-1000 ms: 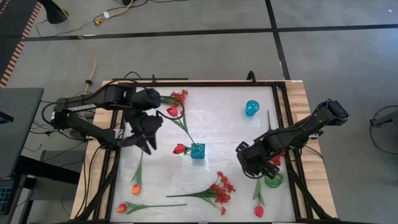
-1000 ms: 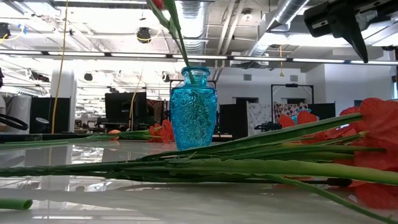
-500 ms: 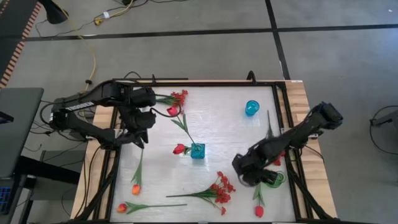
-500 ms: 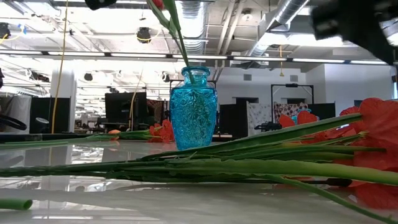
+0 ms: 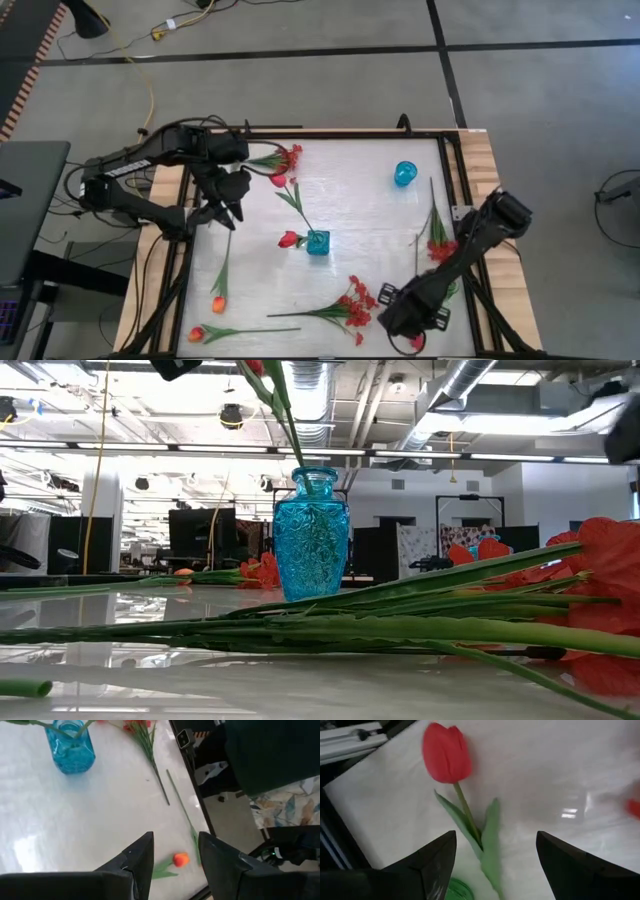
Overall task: Sort flowers into vase by color
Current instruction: Put the pink flower into the bottom blue vase
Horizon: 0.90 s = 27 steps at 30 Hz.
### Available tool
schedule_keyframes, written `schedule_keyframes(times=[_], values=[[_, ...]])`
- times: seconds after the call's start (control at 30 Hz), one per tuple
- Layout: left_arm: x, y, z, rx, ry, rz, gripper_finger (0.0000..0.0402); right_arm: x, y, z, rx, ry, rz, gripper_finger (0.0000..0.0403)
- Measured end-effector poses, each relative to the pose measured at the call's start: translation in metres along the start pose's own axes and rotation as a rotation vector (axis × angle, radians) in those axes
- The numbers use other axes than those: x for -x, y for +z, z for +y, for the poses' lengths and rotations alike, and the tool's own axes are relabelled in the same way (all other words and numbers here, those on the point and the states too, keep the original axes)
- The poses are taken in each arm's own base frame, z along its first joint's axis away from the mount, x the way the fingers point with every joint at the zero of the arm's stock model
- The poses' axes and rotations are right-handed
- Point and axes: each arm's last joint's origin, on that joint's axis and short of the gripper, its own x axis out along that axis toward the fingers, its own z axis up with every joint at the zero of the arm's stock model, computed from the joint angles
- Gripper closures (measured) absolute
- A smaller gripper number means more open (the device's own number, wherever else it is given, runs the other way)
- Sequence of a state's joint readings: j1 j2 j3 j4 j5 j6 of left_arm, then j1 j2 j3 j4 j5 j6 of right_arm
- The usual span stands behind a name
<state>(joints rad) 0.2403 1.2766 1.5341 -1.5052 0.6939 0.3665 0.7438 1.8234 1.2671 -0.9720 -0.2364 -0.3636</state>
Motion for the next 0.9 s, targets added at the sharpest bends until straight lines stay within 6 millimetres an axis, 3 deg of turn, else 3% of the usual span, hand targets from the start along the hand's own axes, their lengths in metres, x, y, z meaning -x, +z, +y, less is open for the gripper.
schedule_keyframes(times=[0.2,0.4,0.63,0.77,0.9], values=[[0.002,-0.002,0.003,-0.036,0.006,-0.001,0.0259,-0.018,0.008,0.018,-0.027,-0.005,0.042,0.0101],[0.005,-0.004,0.005,-0.047,0.009,-0.004,0.0259,-0.033,0.01,0.027,0.008,-0.195,0.123,0.0109],[0.005,-0.005,0.005,-0.037,0.005,0.001,0.0259,-0.047,0.005,0.037,-0.061,-0.169,0.129,0.014],[0.005,-0.005,0.005,-0.033,0.002,0.005,0.0259,-0.047,0.006,0.04,-0.029,-0.231,0.128,0.0169],[0.005,-0.006,0.005,-0.016,-0.001,0.012,0.0259,-0.042,0.011,0.039,-0.026,-0.255,0.123,0.0232]])
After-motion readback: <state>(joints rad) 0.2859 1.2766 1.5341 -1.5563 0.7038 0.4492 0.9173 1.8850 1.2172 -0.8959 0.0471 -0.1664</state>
